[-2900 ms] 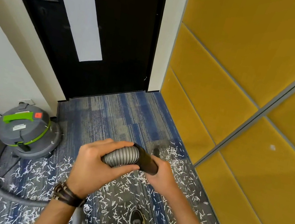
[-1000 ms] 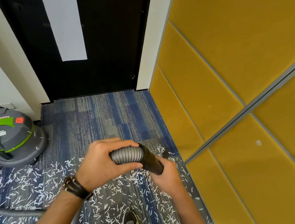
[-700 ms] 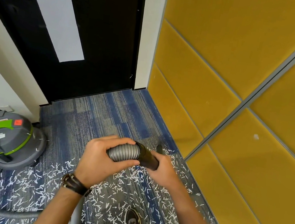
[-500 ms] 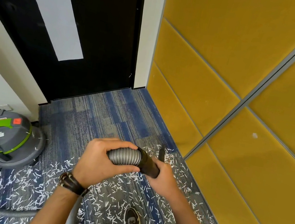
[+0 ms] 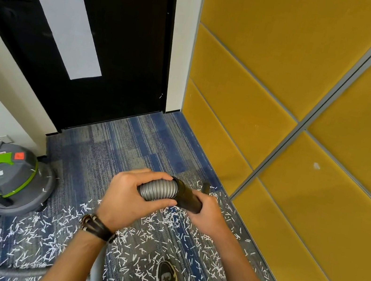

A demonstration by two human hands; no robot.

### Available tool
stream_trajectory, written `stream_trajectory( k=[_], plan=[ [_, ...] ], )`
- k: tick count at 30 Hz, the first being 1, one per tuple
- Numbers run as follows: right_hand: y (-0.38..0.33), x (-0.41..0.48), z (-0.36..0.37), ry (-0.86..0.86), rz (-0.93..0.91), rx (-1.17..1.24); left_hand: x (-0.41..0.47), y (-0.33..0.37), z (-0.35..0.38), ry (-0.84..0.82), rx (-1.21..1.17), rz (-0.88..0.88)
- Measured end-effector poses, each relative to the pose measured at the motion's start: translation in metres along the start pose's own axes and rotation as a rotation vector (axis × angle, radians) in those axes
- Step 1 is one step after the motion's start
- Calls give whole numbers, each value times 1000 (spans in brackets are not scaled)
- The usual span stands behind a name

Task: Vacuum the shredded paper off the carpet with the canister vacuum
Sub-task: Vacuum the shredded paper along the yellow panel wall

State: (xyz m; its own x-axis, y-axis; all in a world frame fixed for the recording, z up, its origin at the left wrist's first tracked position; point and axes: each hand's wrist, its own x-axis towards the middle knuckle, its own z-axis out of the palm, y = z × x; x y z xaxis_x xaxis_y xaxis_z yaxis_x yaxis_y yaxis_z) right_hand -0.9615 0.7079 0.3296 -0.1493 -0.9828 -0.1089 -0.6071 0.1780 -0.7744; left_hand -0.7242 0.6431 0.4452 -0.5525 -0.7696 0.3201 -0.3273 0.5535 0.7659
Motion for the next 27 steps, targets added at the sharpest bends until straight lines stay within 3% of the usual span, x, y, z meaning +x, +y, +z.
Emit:
stream_trajectory(
  k=[7,22,27],
  plan=[
    [13,-24,5,39,30,17,-1,-1,8,-83,-82,-5],
    [-12,-24,-7,52,-24,21,0,17,-16,20,-52,73],
    [-12,-19,-4,22,-4,17,-3,11,-13,-16,-33,63]
  ],
)
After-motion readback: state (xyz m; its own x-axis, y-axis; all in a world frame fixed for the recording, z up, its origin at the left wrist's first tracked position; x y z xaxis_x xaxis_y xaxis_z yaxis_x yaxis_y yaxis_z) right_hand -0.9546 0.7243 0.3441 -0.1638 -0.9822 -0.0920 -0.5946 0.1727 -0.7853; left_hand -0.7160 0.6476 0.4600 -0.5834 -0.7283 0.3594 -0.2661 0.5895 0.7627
